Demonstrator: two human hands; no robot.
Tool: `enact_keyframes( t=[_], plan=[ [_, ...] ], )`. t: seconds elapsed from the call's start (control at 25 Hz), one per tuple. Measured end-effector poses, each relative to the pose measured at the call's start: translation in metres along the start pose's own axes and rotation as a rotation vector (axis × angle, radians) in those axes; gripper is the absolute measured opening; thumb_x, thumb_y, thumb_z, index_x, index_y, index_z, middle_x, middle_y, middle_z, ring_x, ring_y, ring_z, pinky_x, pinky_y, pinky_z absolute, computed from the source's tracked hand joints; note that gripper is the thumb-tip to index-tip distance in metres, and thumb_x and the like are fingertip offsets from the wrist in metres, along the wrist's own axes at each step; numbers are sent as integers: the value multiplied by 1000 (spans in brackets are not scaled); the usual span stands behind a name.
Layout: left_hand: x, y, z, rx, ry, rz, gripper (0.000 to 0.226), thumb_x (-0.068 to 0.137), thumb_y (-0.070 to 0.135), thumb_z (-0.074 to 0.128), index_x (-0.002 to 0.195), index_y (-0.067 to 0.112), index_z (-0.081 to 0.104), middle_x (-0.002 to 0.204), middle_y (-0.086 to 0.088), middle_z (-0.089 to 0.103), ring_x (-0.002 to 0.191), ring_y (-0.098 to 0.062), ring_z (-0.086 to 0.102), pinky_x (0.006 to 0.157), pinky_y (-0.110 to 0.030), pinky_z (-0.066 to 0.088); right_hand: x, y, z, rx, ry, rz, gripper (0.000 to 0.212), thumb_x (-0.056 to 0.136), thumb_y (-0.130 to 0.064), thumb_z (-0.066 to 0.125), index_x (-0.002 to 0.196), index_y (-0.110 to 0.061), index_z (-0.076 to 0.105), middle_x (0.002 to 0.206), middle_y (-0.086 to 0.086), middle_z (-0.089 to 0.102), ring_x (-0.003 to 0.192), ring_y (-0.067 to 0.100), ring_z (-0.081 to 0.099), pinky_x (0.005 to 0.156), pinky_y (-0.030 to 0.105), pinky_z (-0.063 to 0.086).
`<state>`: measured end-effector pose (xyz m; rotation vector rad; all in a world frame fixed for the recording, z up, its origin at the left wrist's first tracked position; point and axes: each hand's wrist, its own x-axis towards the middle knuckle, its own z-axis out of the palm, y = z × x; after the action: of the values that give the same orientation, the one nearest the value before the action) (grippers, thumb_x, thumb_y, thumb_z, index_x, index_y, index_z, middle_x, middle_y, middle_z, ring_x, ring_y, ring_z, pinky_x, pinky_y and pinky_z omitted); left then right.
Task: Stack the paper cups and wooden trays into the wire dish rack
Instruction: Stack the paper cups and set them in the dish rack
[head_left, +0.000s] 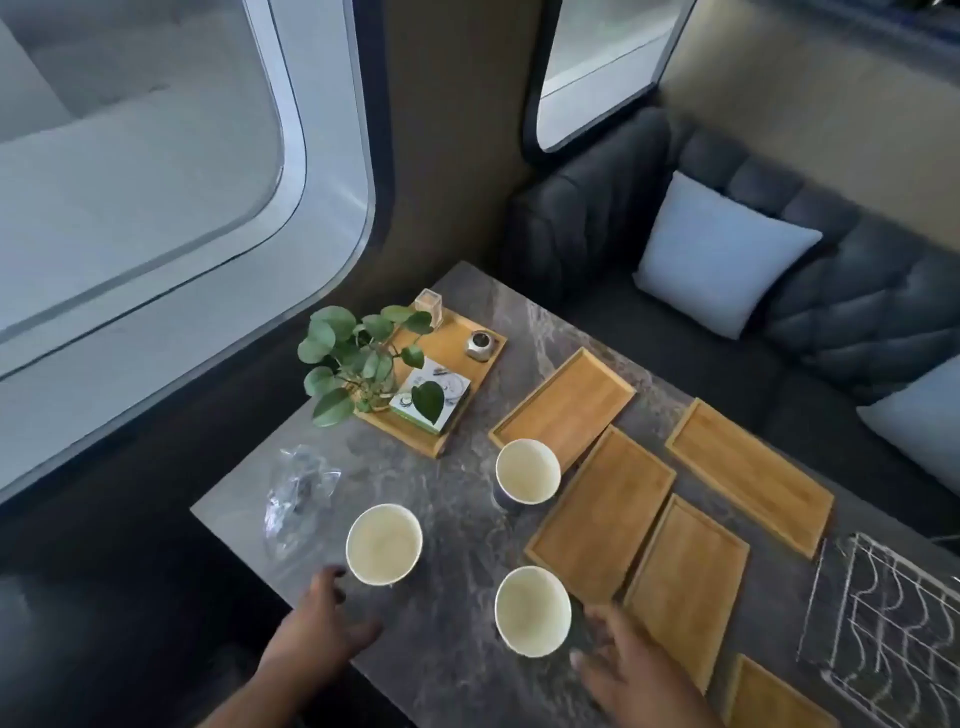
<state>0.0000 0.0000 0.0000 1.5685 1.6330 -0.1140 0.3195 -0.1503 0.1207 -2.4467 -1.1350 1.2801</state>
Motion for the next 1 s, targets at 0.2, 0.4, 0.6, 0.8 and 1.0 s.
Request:
enact_keyframes(
  t=[0.2, 0.4, 0.6, 0.8, 1.0],
  plan=[
    [9, 11, -7, -158, 154, 208, 112, 47, 71, 85, 142, 34, 37, 128, 14, 48, 90, 1, 61, 69, -21, 48, 16, -14, 12, -180, 124, -383, 89, 74, -68, 66, 147, -53, 17, 150, -22, 28, 136, -6, 34, 105, 13, 33],
    [10, 27, -10, -202, 227, 310, 106, 50, 67, 87, 139, 37, 39, 132, 19, 45, 113, -2, 52, 89, -31, 50, 29, -17, 26, -427, 63, -455, 112, 67, -80, 56, 158, -45, 1, 165, -12, 12, 149, 13, 25, 117, 31, 35],
    [0, 42, -8, -188, 292, 340, 91, 53, 74, 75, 133, 44, 42, 122, 27, 44, 111, 1, 46, 83, -29, 43, 31, -25, 26, -502, 105, -495, 89, 82, -56, 56, 157, -42, 11, 159, -6, 25, 140, 21, 41, 112, 33, 41],
    [-11, 57, -11, -95, 317, 352, 87, 60, 60, 82, 134, 42, 41, 128, 16, 56, 118, -12, 55, 85, -29, 42, 4, -47, -12, -289, 217, -621, 92, 77, -62, 64, 154, -47, 16, 151, -18, 31, 134, 7, 44, 96, 23, 46],
    [-27, 92, -16, -35, 382, 394, 80, 64, 55, 82, 131, 43, 41, 125, 13, 60, 117, -14, 56, 84, -27, 41, -41, -67, -63, -162, 392, -773, 93, 76, -60, 71, 153, -47, 20, 146, -30, 28, 126, -7, 43, 93, 13, 40]
  ],
)
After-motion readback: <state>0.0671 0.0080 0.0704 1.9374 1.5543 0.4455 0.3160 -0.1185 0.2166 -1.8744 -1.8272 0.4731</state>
